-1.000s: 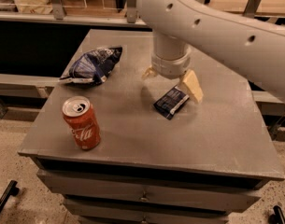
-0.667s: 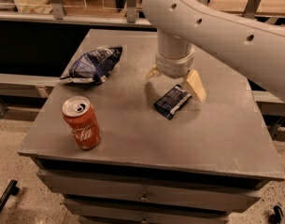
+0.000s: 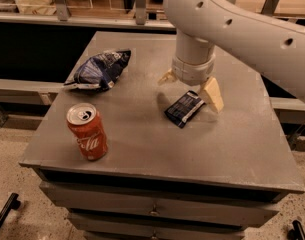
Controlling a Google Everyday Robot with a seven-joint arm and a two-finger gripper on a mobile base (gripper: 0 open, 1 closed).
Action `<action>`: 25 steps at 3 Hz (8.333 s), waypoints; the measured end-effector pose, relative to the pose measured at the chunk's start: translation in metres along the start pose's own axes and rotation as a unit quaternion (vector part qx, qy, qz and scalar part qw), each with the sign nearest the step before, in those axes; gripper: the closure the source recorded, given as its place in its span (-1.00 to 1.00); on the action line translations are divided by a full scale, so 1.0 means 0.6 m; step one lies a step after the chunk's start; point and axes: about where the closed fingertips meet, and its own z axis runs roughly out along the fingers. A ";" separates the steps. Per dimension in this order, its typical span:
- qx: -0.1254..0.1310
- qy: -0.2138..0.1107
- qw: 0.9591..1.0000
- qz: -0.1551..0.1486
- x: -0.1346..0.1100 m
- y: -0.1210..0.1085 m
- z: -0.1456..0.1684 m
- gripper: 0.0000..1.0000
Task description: Move rxbar blueberry near blue chip bag
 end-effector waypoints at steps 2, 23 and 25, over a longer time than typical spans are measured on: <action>-0.007 -0.025 0.999 0.031 -0.003 0.019 0.008 -1.00; 0.160 -0.035 0.985 -0.051 -0.021 -0.270 -0.107 -1.00; 0.164 0.021 0.986 0.016 0.086 -0.275 -0.177 -1.00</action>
Offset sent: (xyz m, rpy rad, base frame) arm -0.0135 -0.0155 -0.0084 0.0379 0.0832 -0.1113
